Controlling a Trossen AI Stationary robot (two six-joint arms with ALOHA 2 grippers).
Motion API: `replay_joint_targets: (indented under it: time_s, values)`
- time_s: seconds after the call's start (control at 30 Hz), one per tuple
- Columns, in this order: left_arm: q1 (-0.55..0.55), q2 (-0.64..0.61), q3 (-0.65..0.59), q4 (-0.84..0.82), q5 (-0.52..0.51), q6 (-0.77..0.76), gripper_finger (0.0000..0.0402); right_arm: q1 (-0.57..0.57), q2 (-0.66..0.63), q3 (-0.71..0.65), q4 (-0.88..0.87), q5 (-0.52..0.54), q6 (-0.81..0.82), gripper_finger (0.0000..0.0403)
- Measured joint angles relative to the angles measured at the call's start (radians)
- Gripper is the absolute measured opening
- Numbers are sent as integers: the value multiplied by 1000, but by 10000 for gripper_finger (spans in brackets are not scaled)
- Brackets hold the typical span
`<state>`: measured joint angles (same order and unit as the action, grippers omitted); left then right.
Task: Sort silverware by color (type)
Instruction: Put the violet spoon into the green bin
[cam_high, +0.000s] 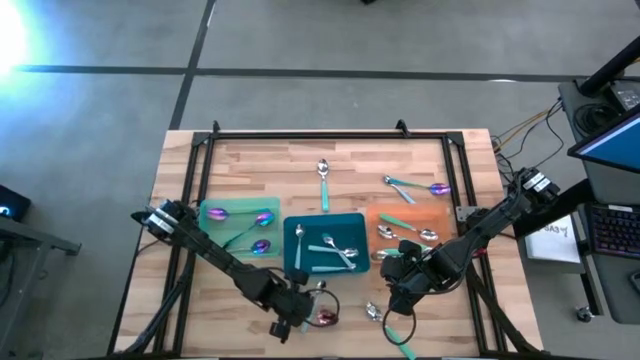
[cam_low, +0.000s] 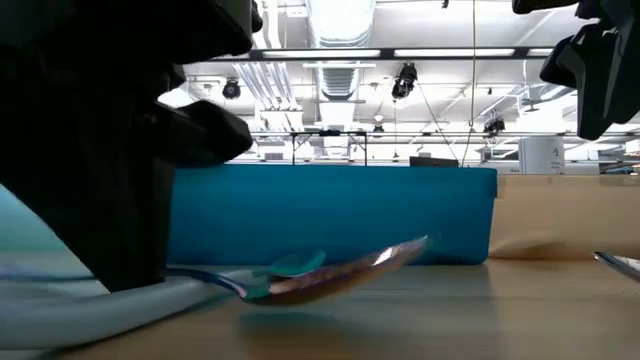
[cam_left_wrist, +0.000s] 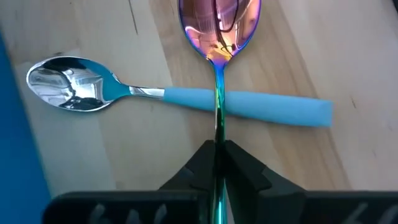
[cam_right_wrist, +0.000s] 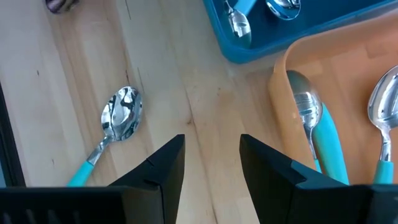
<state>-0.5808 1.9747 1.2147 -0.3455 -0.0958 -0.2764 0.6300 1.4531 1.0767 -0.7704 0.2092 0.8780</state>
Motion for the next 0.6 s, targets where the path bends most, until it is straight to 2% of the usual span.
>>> replay_joint_targets:
  time_s: [0.27, 0.47, 0.6]
  values:
    - [0, -10, 189, -290, -31, 5, 3, 0, -1, 0, -1, -1, -1, 144]
    - [-3, -47, 298, -582, -146, -10, 2, 0, -1, 0, -2, -2, -12, 144]
    - [-1, -142, 305, -688, -211, -47, 1, 0, -1, 0, -2, -2, -26, 144]
